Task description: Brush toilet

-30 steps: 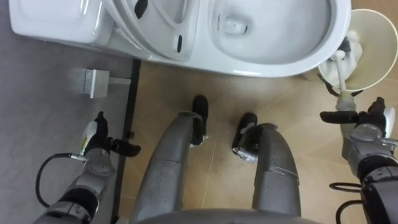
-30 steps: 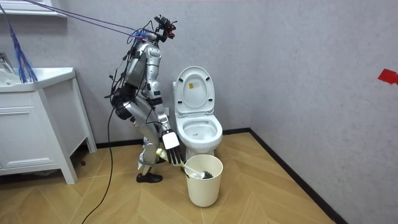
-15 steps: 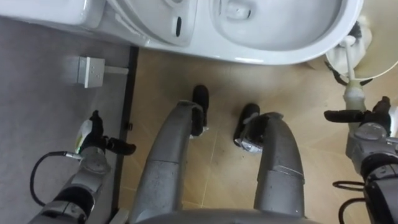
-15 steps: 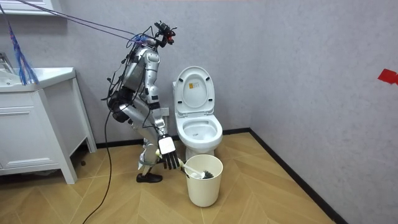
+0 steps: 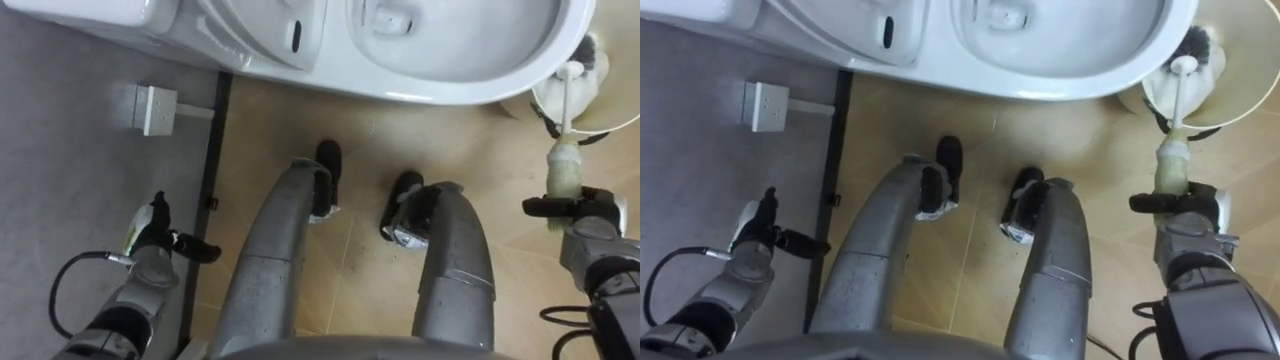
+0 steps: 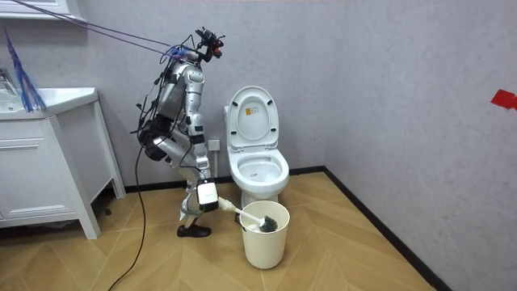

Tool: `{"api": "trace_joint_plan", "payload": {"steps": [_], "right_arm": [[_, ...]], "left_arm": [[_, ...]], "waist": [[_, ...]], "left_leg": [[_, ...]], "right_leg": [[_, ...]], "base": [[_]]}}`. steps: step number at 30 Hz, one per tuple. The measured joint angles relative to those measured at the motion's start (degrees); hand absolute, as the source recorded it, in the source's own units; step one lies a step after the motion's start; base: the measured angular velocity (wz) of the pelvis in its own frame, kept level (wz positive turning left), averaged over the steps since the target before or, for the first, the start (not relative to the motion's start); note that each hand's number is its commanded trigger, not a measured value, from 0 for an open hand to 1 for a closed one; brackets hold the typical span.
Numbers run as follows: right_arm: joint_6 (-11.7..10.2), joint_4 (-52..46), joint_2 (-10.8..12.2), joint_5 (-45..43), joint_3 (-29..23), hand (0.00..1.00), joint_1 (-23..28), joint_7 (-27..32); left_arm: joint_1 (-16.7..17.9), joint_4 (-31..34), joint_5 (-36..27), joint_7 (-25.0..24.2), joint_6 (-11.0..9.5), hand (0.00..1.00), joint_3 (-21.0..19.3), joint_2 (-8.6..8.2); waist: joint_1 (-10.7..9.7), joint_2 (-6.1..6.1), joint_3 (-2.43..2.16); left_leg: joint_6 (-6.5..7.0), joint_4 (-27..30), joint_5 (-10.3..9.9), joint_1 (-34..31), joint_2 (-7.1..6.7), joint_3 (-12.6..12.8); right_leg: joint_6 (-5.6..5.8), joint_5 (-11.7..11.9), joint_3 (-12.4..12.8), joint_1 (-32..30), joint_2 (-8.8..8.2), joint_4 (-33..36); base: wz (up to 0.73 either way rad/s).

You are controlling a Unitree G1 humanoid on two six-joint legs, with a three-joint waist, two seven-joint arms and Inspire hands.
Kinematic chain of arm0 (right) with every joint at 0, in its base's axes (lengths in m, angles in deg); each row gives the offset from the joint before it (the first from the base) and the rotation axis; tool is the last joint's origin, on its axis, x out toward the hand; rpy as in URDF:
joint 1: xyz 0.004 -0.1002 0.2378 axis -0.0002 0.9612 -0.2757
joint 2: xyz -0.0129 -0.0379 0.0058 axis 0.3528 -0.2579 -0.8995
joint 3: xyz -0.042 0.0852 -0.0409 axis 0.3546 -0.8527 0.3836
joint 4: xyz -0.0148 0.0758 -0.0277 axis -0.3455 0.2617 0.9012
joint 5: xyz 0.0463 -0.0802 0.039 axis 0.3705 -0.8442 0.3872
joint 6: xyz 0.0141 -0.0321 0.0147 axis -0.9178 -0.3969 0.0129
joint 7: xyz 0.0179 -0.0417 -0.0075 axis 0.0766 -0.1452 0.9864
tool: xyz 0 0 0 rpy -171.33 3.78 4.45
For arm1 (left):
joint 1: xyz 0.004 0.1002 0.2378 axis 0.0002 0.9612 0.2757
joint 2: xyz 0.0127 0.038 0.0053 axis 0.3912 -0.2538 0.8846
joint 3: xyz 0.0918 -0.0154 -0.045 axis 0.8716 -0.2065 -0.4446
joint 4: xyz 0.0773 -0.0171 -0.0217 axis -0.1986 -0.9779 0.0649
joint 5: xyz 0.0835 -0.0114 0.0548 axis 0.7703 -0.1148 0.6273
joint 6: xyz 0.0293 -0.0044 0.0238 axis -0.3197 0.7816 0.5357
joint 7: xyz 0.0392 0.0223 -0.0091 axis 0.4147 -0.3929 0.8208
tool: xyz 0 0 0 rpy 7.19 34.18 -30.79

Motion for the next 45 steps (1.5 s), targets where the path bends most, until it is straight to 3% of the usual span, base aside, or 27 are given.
{"api": "trace_joint_plan", "payload": {"steps": [8, 12, 15, 21, 24, 31, 33, 35, 39, 45], "right_arm": [[0.73, 0.15, 0.62, 0.36, -0.10, 1.00, 1.56, -0.19], [0.74, 0.26, 1.38, 0.60, -0.08, 1.00, 3.36, -0.13], [0.68, 1.48, 2.17, 0.57, -0.10, 1.00, 4.24, -0.15], [0.46, 2.86, 3.73, 4.63, -0.57, 1.00, 6.97, -2.05], [0.45, 2.96, 4.76, 6.98, -4.22, 1.00, 9.38, -2.63], [-0.73, 1.93, 7.25, 10.69, -7.30, 1.00, 14.72, -3.99], [-0.73, 1.84, 7.62, 10.75, -8.08, 1.00, 15.78, -4.68], [-0.75, 1.33, 7.82, 10.38, -9.99, 1.00, 17.34, -4.99], [-1.31, -0.94, 7.89, 10.89, -10.08, 1.00, 19.74, -5.16], [-2.16, -2.82, 7.91, 10.67, -10.13, 1.00, 22.53, -6.86]], "left_arm": [[1.03, -1.42, -0.06, -0.55, 0.34, 0.00, -0.18, 0.00], [2.50, -1.22, -0.01, -1.48, 0.25, 0.00, -0.45, -0.01], [3.41, -1.14, 0.00, -1.98, -0.27, 0.00, -0.76, -0.06], [5.69, -2.25, -0.09, -2.43, -1.80, 0.00, -4.03, 0.26], [7.33, -3.18, 0.04, -2.92, -2.26, 0.00, -5.53, 0.21], [12.36, -2.74, 0.55, -2.88, -3.95, 0.00, -10.39, -0.19], [14.62, -1.43, 0.70, -2.89, -4.21, 0.00, -11.30, -0.45], [17.92, 1.98, 2.95, -2.86, -4.21, 0.00, -13.01, -0.55], [21.42, 4.84, 5.26, -2.39, -4.53, 0.00, -14.79, -0.76], [25.80, 12.69, 19.63, -1.00, -4.65, 0.00, -16.90, -2.88]], "waist": [[-0.12, 0.20, -0.16], [-0.20, 0.21, -0.23], [-0.50, -0.11, -0.26], [-1.72, -0.39, -0.60], [-2.13, -0.99, -1.00], [-2.52, -1.77, -1.45], [-3.55, -1.94, -1.58], [-4.24, -2.42, -1.95], [-4.41, -2.87, -2.06], [-4.80, -3.24, -2.08]], "left_leg": [[-0.52, -3.62, 0.19, 6.61, 0.04, -0.45], [-0.60, -7.26, 0.68, 12.36, 0.13, -0.65], [-0.66, -10.26, 1.18, 17.26, 0.05, -0.71], [-1.11, -15.92, 1.45, 26.97, 0.05, -1.77], [-1.15, -18.75, 1.47, 32.11, 0.06, -2.14], [-1.40, -25.20, 1.29, 44.36, -0.14, -2.81], [-1.42, -26.64, 1.29, 47.27, -0.40, -3.06], [-1.48, -28.59, 1.33, 50.97, -0.90, -3.34], [-1.65, -31.13, 1.19, 56.17, -1.14, -3.39], [-1.79, -33.12, 1.01, 61.14, -1.86, -3.40]], "right_leg": [[0.63, 0.83, -0.05, 6.92, 1.30, -4.56], [0.36, 1.70, -1.32, 13.13, 1.62, -8.95], [0.86, 2.23, -1.35, 18.05, 2.16, -12.10], [1.30, 3.09, -2.94, 28.71, 3.07, -19.41], [1.85, 3.44, -3.36, 34.33, 3.59, -23.07], [2.97, 4.69, -4.85, 48.23, 5.02, -32.74], [3.23, 4.94, -5.44, 51.48, 5.36, -34.78], [3.60, 5.13, -5.66, 55.25, 5.52, -37.23], [4.06, 5.61, -5.96, 60.99, 5.97, -41.29], [4.39, 5.89, -6.24, 66.53, 6.14, -44.48]], "base": [[-0.01], [0.00], [0.04], [0.05], [0.09], [0.06], [0.11], [0.10], [0.02], [0.04]]}}
